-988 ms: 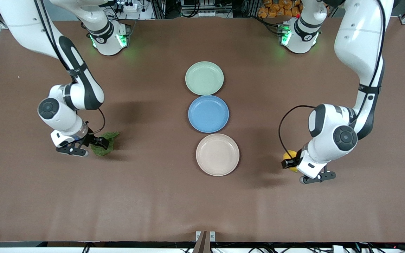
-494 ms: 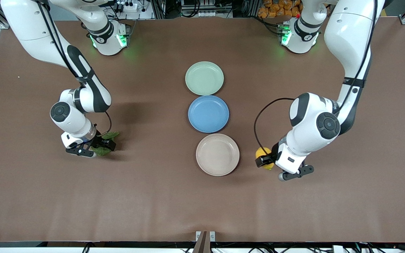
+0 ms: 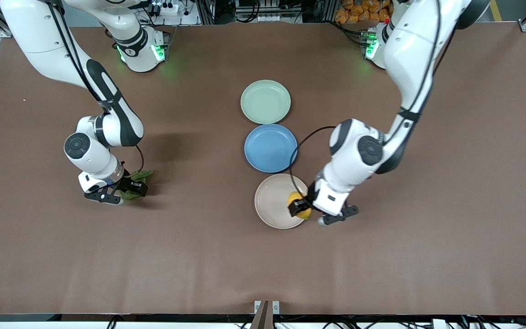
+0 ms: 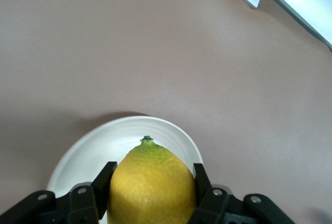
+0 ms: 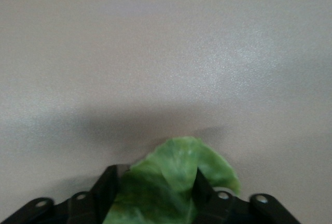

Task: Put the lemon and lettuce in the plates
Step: 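Carry the lemon onto the cream plate with the left gripper, then open the left gripper to release the lemon on the cream plate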

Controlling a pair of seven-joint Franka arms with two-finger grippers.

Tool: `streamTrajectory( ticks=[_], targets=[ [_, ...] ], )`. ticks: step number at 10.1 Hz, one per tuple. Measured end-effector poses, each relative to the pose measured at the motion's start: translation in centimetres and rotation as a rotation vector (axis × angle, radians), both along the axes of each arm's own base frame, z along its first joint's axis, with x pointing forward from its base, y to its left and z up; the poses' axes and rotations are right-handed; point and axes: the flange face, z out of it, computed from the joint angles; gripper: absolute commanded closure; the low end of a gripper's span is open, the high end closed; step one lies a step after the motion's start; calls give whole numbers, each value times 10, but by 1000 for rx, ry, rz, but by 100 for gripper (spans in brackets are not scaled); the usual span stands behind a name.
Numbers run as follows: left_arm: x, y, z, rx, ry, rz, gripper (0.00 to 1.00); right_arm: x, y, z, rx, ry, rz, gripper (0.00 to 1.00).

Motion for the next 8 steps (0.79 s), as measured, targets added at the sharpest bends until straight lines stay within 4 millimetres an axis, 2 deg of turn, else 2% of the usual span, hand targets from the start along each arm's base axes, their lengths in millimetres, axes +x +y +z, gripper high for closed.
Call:
streamTrajectory(
  ticks=[1,3,4,5,6,7,8],
  targets=[
    [-5,-9,-15,-8,-8,7,100,0,2,1,1,-2,2,84],
    [-9,-12,-40,-2,1,8,100,1,2,3,3,-5,1,100],
    [-11,-12,-52,6,11,5,100,1,2,3,3,-4,0,100],
    [-12,-12,-60,17,16,-2,74,1,2,3,2,5,0,100],
    [-13,-12,-67,29,16,-13,34,0,1,5,-1,41,-1,100],
    [-14,-12,-69,32,17,-15,0,-2,-1,10,-3,75,-4,100],
    [-14,-12,-70,33,17,-16,0,-2,-2,19,-5,98,-7,100]
  ],
)
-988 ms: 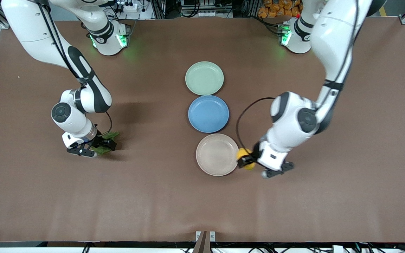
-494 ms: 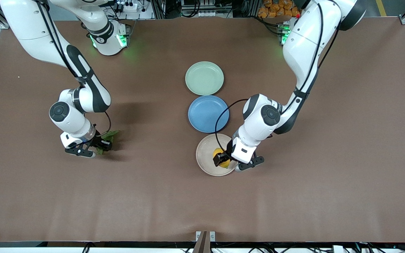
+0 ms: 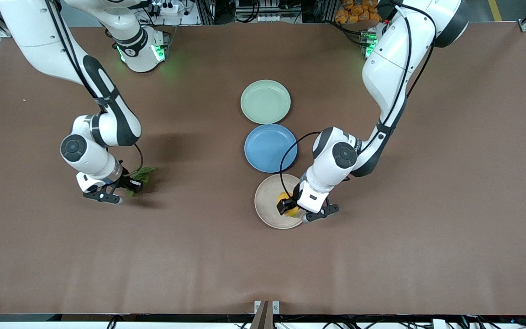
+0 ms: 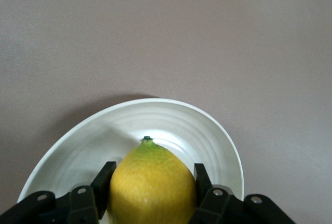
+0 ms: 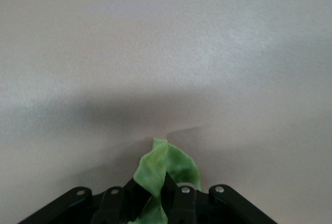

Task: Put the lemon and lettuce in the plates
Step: 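Open the left gripper to release the lemon on the cream plate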

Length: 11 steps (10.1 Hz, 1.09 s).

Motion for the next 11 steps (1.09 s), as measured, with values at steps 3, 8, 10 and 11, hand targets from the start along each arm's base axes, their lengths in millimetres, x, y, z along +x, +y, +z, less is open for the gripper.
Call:
streamTrajectory(
  ticks=[3,8,10,11],
  targets=[
    [6,-1,10,-7,-31,4,0,4,-5,26,0,5,-9,100],
    [49,42,116,-52,-158,76,0,7,-2,84,-2,78,-26,100],
    [49,48,151,-38,-123,62,0,5,16,95,0,74,-51,100],
    [48,54,177,-27,-104,54,0,4,30,100,2,68,-51,100]
  ],
)
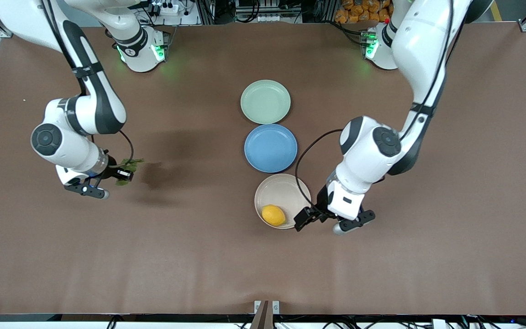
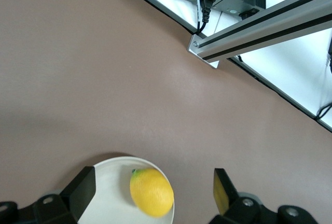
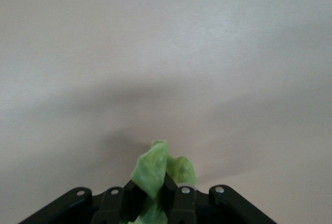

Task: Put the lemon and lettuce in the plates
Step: 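Open the left gripper to release the lemon on the cream plate, then carry the lettuce to the green plate while the left gripper withdraws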

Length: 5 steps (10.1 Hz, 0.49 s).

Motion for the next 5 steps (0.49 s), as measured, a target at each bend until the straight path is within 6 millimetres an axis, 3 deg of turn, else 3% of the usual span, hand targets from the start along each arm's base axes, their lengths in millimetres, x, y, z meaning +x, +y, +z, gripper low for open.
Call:
streamTrajectory(
  ticks=[3,5],
  targets=[
    [-9,46,71,79,96,-65,0,-14,67,19,10,1,-3,100],
    [-15,98,94,153,197,-157,0,-32,123,31,24,-1,23,100]
  ],
)
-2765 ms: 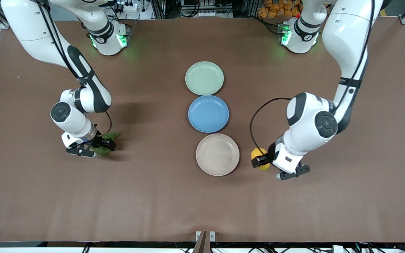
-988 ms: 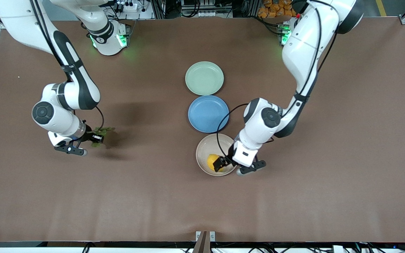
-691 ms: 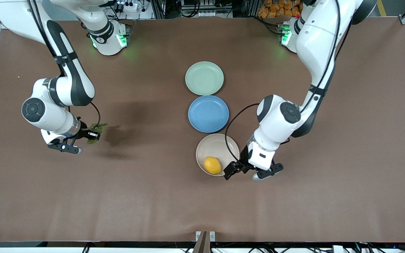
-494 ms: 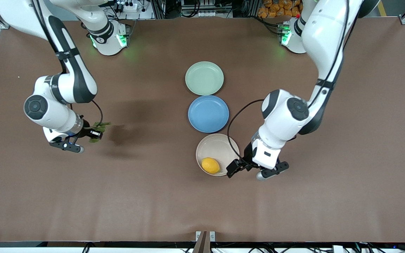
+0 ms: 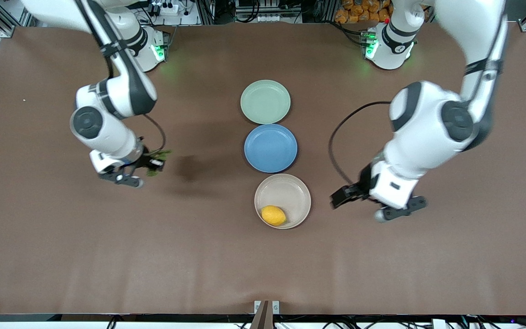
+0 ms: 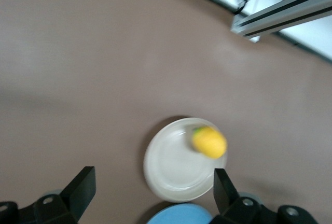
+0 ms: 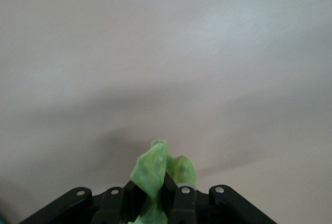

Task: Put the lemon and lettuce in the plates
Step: 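Carry the lettuce to the green plate while the left gripper withdraws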

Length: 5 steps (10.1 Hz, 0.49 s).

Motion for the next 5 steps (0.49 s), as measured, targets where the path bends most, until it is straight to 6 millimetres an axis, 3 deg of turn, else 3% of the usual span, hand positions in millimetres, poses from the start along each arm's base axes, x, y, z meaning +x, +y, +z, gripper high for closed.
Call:
streamTrajectory(
  ticks=[1,3,5],
  targets=[
    [-4,24,9,27,54,-51,0,-10,26,2,8,1,32,100],
    [-10,49,37,51,77,-123,0,-36,81,3,23,9,84,100],
    [-25,63,89,143,9,-144,0,-74,142,5,33,20,120,100]
  ],
)
